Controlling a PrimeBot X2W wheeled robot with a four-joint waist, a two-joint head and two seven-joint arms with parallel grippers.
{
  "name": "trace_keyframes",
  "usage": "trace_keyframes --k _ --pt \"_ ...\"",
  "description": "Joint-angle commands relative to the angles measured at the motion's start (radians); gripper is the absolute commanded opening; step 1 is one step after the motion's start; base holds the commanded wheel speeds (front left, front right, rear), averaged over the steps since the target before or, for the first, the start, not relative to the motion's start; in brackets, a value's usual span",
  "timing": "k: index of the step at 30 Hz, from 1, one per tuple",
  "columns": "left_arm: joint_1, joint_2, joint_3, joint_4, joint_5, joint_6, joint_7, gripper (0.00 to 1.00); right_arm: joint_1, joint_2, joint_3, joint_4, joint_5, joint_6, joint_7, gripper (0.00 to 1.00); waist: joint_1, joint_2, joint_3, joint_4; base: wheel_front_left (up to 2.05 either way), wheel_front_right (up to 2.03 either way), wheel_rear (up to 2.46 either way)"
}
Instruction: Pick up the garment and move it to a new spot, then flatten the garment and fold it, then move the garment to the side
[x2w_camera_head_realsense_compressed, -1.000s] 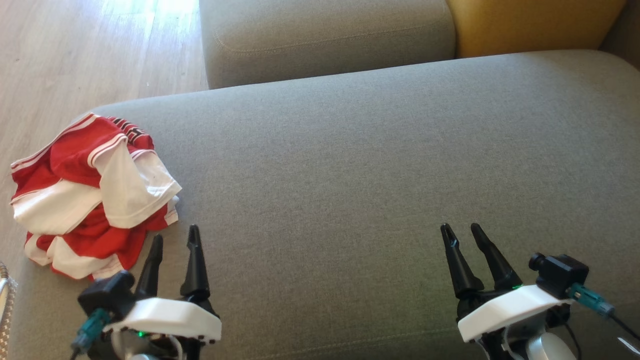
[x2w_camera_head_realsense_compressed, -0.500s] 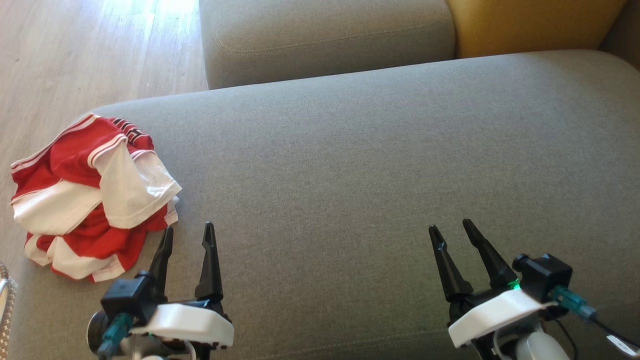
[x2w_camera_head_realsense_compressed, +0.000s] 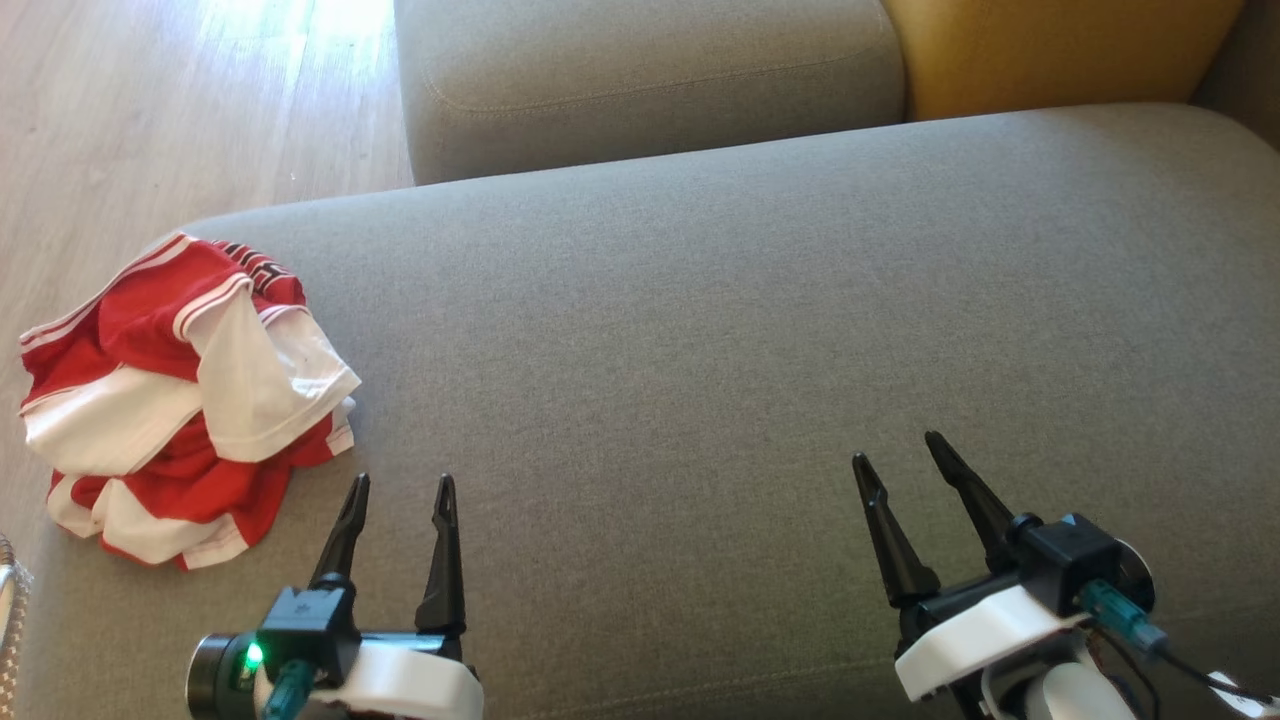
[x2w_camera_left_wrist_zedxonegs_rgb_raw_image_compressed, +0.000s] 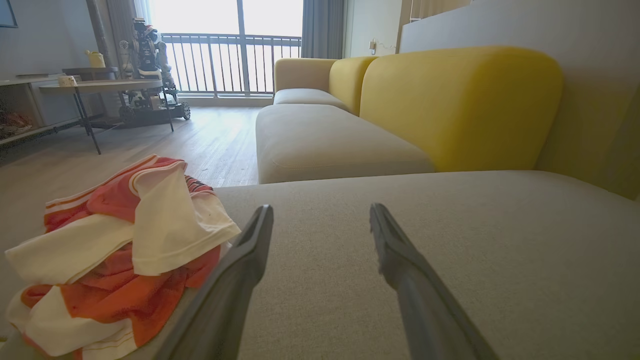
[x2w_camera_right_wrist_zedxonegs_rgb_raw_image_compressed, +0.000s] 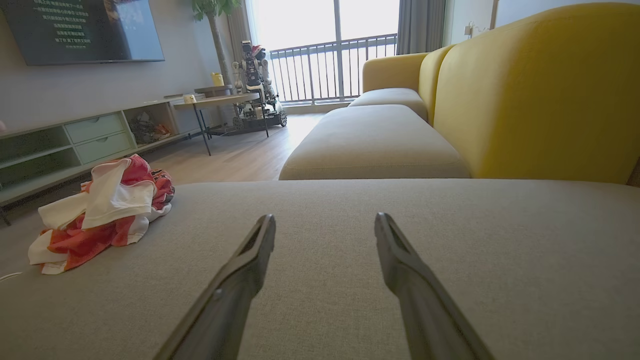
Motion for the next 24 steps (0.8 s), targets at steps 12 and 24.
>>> trace_keyframes --k 12,24 --pt "-0.020 -0.017 0.072 -0.003 0.030 -0.004 -0.022 1.00 -0.015 -0.012 -0.003 -0.032 -0.056 0.000 -0.023 1.00 0.0000 0.0000 -0.007 0.002 0.00 0.00 0.00" --pt "-0.017 -0.019 0.078 0.013 0.026 -0.001 -0.022 1.00 -0.010 -0.012 -0.002 -0.029 -0.044 0.000 -0.023 1.00 0.0000 0.0000 -0.013 0.008 0.00 0.00 0.00"
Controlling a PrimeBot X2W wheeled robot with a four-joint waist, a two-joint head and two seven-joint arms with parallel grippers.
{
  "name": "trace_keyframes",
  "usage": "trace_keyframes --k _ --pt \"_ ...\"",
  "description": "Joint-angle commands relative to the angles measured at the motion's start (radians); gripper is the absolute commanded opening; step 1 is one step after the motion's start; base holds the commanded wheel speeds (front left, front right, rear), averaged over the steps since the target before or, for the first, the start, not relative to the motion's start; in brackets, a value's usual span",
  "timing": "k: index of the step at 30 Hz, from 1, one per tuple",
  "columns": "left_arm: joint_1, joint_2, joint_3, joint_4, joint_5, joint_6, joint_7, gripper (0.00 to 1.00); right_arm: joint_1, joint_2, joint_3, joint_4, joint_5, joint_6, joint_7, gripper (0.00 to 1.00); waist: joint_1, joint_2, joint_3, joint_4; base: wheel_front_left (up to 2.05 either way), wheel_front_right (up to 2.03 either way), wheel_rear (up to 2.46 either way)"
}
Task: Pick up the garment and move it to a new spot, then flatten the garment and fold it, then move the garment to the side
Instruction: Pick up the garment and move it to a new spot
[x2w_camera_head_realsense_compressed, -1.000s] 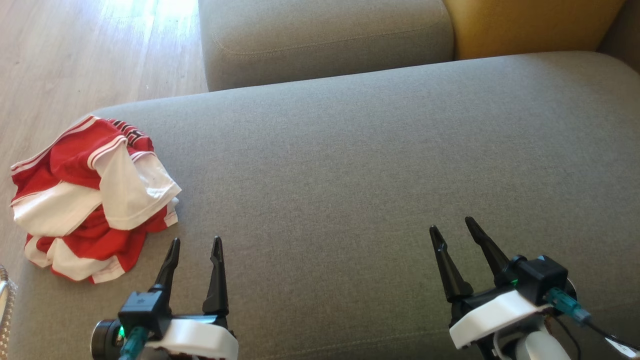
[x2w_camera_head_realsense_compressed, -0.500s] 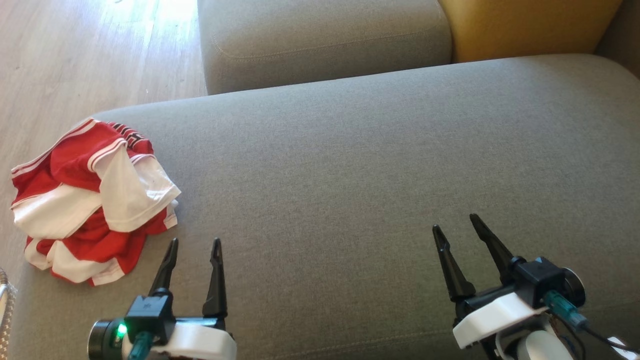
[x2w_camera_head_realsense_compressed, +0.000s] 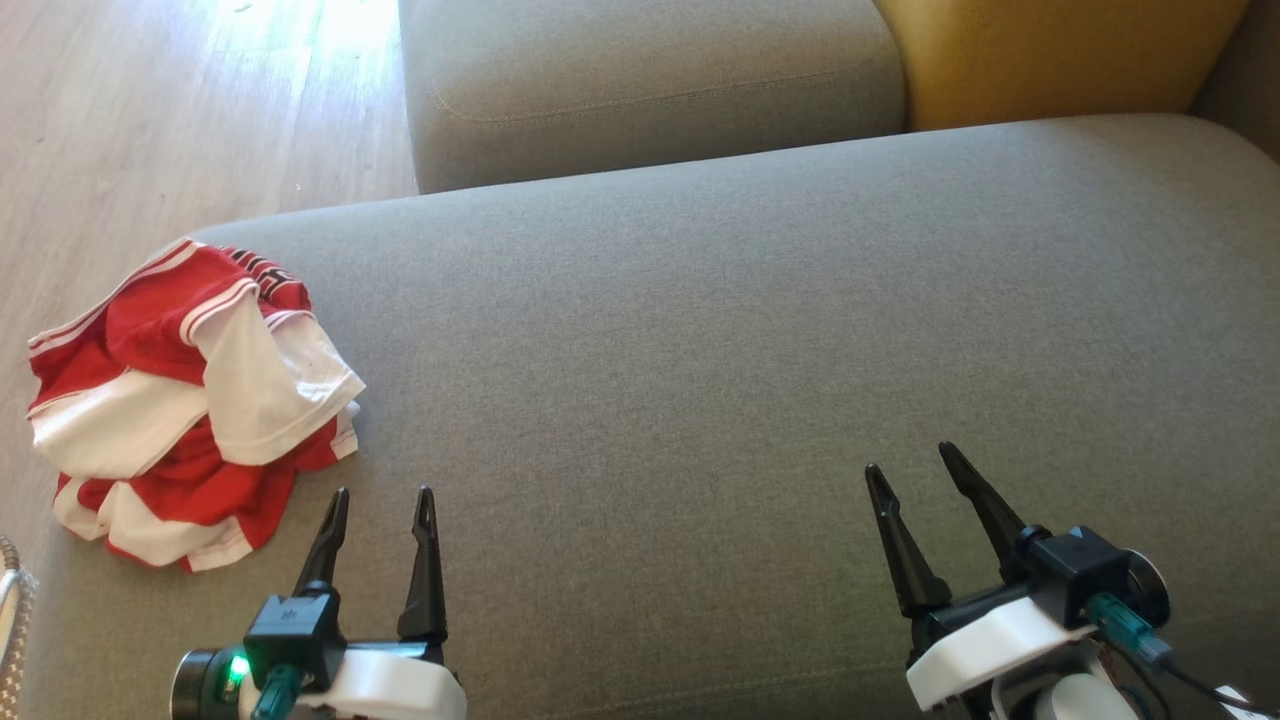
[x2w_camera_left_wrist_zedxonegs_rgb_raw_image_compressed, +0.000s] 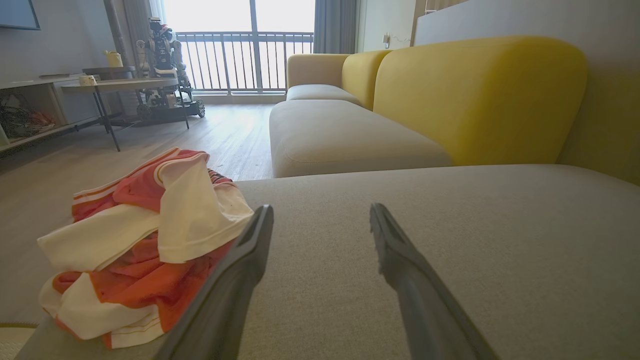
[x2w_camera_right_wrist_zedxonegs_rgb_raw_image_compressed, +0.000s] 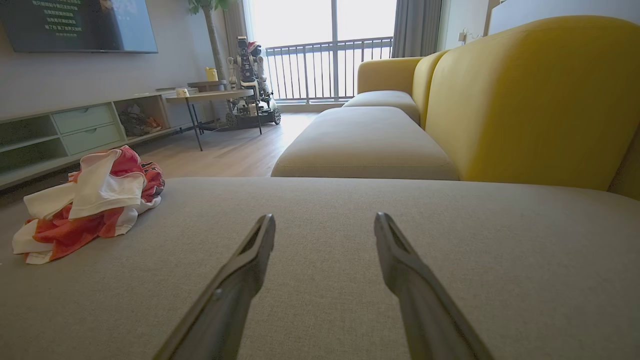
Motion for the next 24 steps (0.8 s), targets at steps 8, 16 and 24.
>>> trace_keyframes --k 8,16,24 --pt "-0.030 -0.007 0.029 -0.028 -0.006 0.025 -0.012 1.00 -0.015 -0.011 0.017 -0.041 0.008 0.000 -0.010 1.00 0.0000 0.0000 0.006 0.051 0.00 0.00 0.00" --pt "-0.017 -0.007 0.039 -0.026 -0.004 0.050 -0.012 1.00 0.018 -0.011 0.018 -0.055 0.019 0.000 -0.010 1.00 0.0000 0.0000 -0.010 0.191 0.00 0.00 0.00" --pt "0.024 -0.007 0.070 -0.040 0.003 0.066 -0.012 1.00 0.048 -0.011 0.014 -0.046 0.043 0.000 -0.010 1.00 0.0000 0.0000 -0.032 0.310 0.00 0.00 0.00"
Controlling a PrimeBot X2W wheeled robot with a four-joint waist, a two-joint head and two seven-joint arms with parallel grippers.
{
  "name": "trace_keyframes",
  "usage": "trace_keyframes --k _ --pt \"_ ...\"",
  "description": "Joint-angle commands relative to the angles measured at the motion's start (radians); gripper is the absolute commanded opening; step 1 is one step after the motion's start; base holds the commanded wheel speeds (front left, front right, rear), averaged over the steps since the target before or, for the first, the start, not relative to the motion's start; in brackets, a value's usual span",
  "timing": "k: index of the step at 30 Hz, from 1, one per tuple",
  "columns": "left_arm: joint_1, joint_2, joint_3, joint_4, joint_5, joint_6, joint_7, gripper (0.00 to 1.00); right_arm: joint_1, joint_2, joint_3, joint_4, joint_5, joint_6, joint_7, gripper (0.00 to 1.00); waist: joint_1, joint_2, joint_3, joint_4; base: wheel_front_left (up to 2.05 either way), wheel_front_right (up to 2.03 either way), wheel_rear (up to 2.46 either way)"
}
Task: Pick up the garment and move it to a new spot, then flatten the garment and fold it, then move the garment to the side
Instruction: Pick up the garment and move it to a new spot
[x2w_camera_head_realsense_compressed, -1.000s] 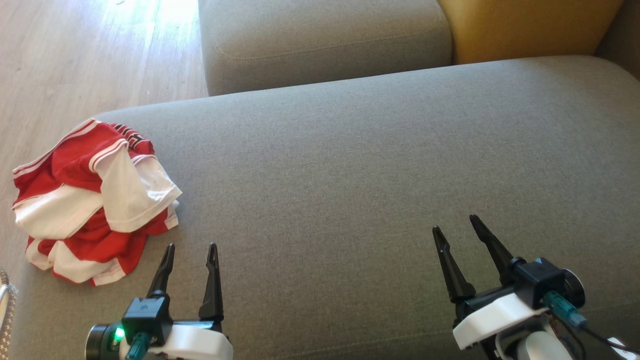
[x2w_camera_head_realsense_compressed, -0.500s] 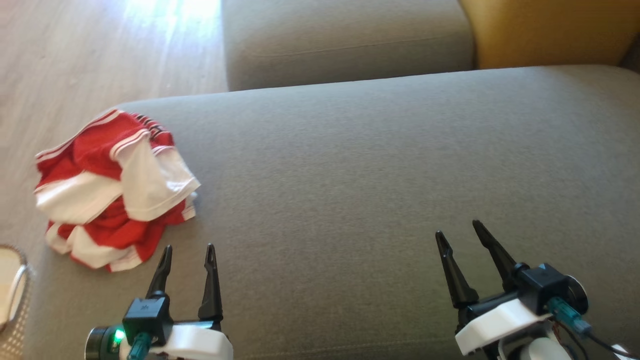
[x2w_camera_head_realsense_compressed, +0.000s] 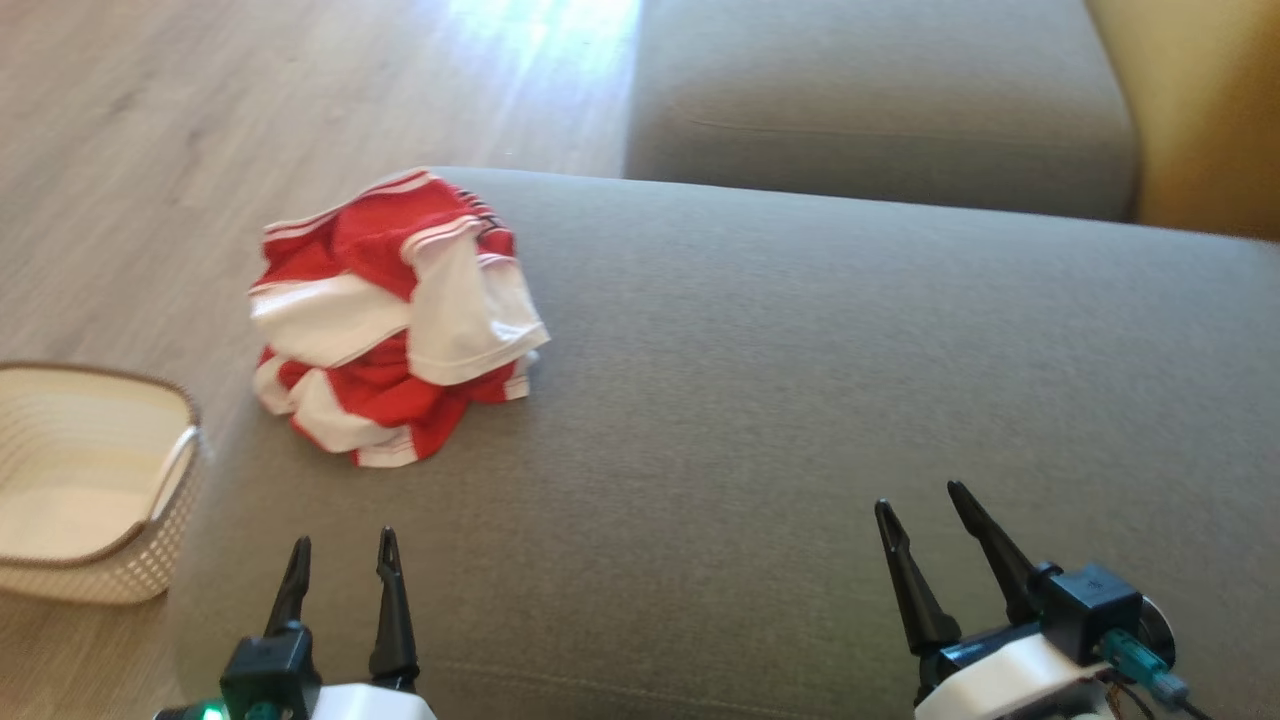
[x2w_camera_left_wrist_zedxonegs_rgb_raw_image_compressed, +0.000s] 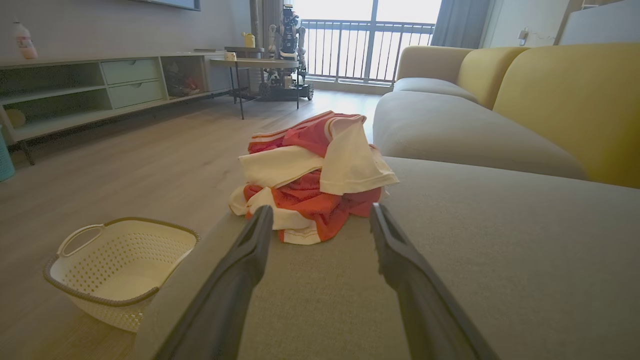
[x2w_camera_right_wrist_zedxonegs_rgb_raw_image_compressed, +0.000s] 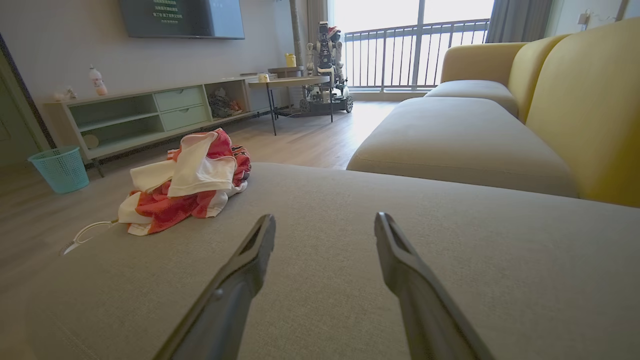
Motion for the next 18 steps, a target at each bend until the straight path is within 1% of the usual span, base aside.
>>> trace_keyframes --k 1,5,8,10,12,14,18 --pt "-0.038 -0.006 0.036 -0.040 0.008 0.006 -0.012 1.00 -0.017 -0.012 0.020 -0.028 0.006 0.000 -0.010 1.00 0.0000 0.0000 -0.009 0.041 0.00 0.00 0.00" --pt "-0.022 -0.006 0.049 -0.047 0.006 0.016 -0.012 1.00 -0.007 -0.012 0.024 -0.024 0.014 0.000 -0.010 1.00 0.0000 0.0000 -0.004 0.074 0.00 0.00 0.00" --pt "-0.014 -0.006 0.071 -0.054 0.003 0.023 -0.012 1.00 -0.003 -0.012 0.027 -0.022 0.018 0.000 -0.010 1.00 0.0000 0.0000 0.005 0.077 0.00 0.00 0.00" --pt "-0.023 -0.006 0.086 -0.059 -0.008 0.018 -0.012 1.00 -0.002 -0.012 0.021 -0.017 0.020 0.000 -0.010 1.00 0.0000 0.0000 0.015 0.074 0.00 0.00 0.00" --pt "-0.064 -0.006 0.108 -0.068 -0.019 -0.005 -0.012 1.00 -0.002 -0.012 0.011 -0.011 0.019 0.000 -0.010 1.00 0.0000 0.0000 0.029 0.069 0.00 0.00 0.00" --pt "-0.125 -0.005 0.114 -0.096 -0.007 -0.028 -0.012 1.00 -0.004 -0.012 -0.001 -0.009 0.015 0.000 -0.010 1.00 0.0000 0.0000 0.054 0.056 0.00 0.00 0.00" --pt "-0.309 0.020 0.119 -0.123 0.008 -0.080 -0.012 1.00 -0.026 -0.012 -0.026 -0.016 -0.004 0.000 -0.010 1.00 0.0000 0.0000 0.123 0.020 0.00 0.00 0.00"
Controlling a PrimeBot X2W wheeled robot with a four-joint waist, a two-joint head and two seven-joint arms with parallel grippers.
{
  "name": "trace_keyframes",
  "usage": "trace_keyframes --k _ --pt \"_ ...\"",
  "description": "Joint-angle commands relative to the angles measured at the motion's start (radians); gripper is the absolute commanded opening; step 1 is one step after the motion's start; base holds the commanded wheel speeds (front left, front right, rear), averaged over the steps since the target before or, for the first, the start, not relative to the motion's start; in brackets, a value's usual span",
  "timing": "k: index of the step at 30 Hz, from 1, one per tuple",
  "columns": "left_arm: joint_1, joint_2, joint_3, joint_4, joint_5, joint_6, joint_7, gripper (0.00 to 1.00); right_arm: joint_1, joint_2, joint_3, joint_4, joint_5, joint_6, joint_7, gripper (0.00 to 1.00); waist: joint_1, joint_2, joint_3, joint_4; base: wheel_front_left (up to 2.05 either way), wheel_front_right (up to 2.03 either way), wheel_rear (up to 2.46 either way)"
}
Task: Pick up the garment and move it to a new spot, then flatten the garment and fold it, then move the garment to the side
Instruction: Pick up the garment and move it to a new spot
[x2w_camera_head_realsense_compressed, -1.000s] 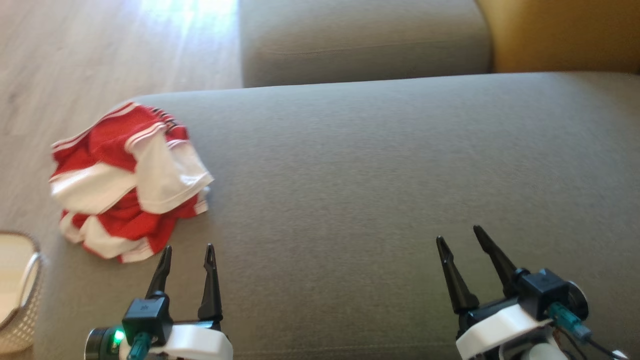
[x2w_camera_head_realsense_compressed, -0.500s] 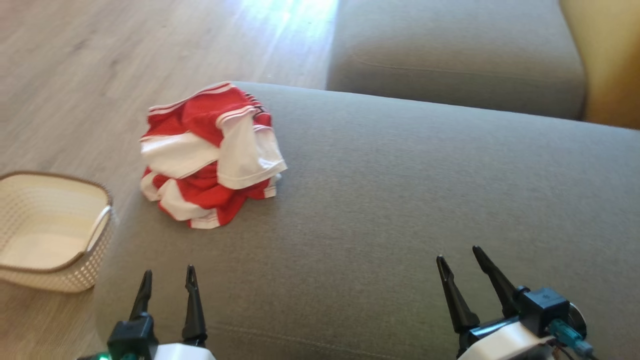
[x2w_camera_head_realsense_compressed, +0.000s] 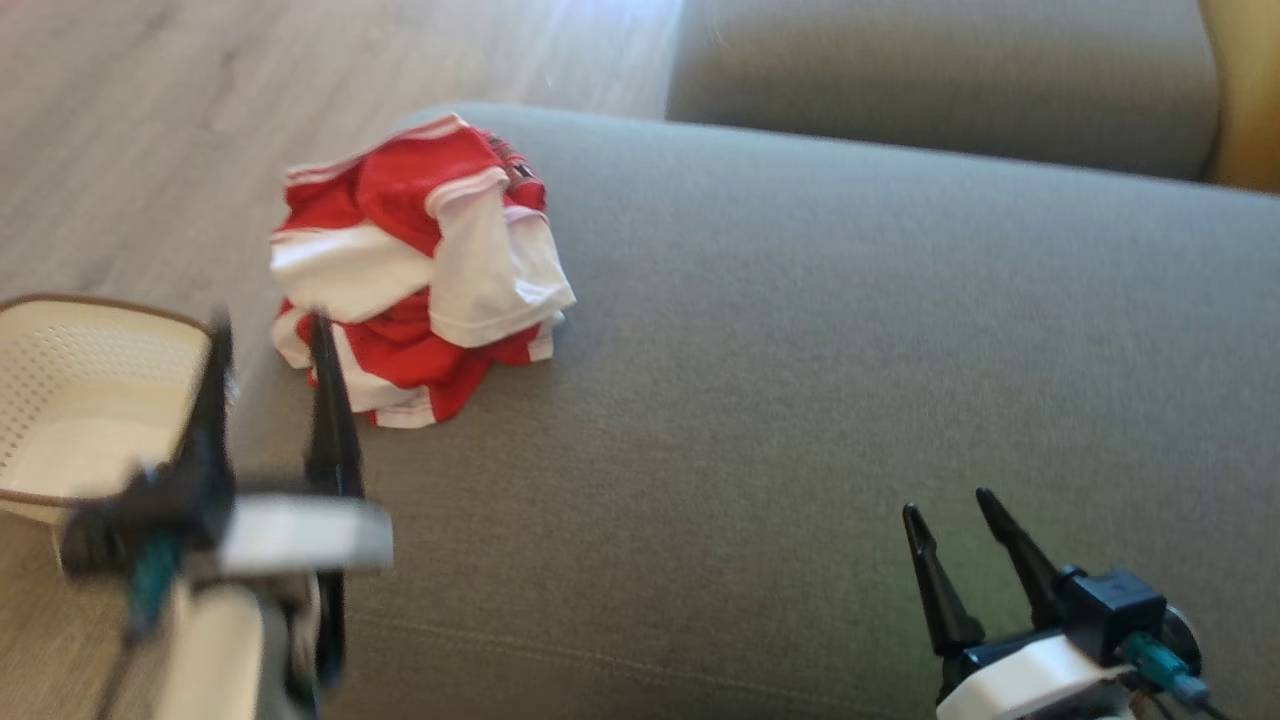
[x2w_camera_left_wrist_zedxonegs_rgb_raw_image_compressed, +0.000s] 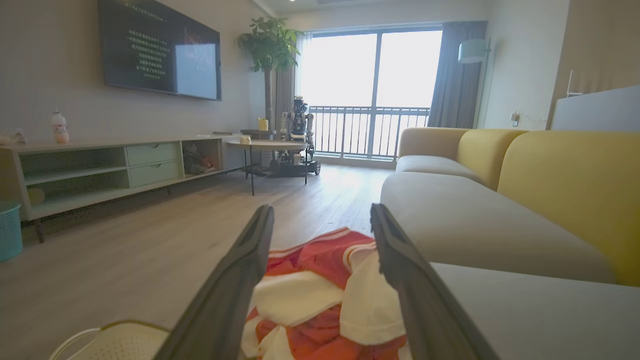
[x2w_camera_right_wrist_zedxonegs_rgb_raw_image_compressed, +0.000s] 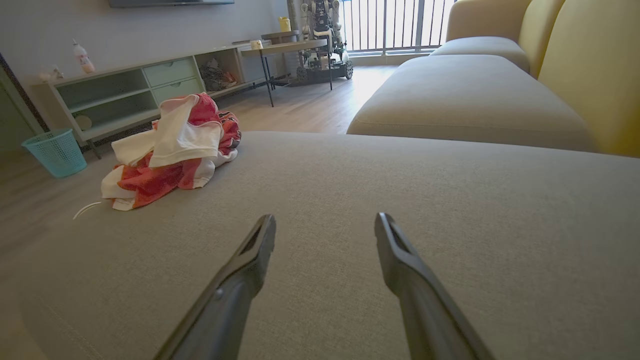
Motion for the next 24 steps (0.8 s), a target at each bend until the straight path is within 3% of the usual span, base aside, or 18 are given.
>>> trace_keyframes --k 1,5,10,16,19,24 --pt "-0.175 0.023 0.034 -0.027 0.008 -0.026 -0.012 1.00 -0.051 -0.012 0.009 -0.038 -0.021 0.000 -0.010 1.00 0.0000 0.0000 0.071 -0.042 0.00 0.00 0.00" --pt "-0.367 0.076 0.023 0.064 0.016 -0.078 0.024 1.00 -0.083 -0.012 -0.010 -0.047 -0.043 0.000 -0.010 1.00 0.0000 0.0000 0.143 -0.073 0.00 0.00 0.00" --pt "-0.700 0.138 0.005 0.281 0.012 -0.154 0.257 1.00 -0.149 -0.012 -0.043 -0.064 -0.078 0.000 -0.010 1.00 0.0000 0.0000 0.276 -0.129 0.00 0.00 0.00" --pt "-0.982 0.142 -0.033 0.532 -0.024 -0.208 0.517 1.00 -0.199 -0.012 -0.084 -0.071 -0.083 0.000 -0.010 1.00 0.0000 0.0000 0.385 -0.183 0.00 0.00 0.00" --pt "-1.061 0.167 -0.084 0.628 0.030 -0.209 0.600 1.00 -0.216 -0.012 -0.094 -0.069 -0.078 0.000 -0.010 1.00 0.0000 0.0000 0.415 -0.200 0.00 0.00 0.00" --pt "-1.156 0.271 -0.191 0.779 0.203 -0.165 0.692 1.00 -0.244 -0.012 -0.099 -0.074 -0.068 0.000 -0.010 1.00 0.0000 0.0000 0.451 -0.221 0.00 0.00 0.00"
